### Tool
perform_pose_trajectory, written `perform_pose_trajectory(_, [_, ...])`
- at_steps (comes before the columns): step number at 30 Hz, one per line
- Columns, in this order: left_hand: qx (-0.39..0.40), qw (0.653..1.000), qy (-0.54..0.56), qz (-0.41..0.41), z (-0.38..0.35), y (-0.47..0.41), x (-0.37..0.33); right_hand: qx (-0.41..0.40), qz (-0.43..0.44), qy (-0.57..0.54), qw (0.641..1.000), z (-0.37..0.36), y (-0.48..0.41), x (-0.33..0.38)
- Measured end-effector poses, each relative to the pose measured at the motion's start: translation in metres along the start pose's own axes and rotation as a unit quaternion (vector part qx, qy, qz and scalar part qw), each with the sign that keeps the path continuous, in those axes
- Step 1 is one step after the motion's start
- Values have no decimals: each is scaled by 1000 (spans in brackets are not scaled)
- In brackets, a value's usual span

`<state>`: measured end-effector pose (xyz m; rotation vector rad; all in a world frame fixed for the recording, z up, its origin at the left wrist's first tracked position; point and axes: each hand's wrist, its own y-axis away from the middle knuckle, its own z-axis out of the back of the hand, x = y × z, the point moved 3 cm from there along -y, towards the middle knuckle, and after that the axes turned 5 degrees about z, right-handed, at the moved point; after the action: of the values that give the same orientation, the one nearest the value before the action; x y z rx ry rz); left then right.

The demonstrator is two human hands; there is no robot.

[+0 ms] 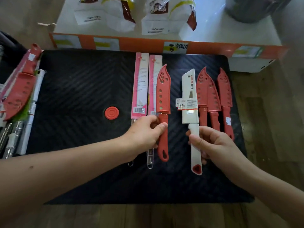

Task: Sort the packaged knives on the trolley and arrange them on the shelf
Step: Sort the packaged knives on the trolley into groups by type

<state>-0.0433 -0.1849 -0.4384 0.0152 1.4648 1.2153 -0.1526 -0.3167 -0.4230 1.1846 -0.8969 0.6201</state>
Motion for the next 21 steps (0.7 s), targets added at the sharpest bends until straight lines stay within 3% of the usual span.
perform_pose_trajectory(14, [0,1000,-16,-5,-18,5,-3,20,-11,70,997,2,-27,-10])
perform_pose_trajectory(21, [-5,1000,-7,-5,-21,4,-5,3,-18,10,1000,6,-21,-15])
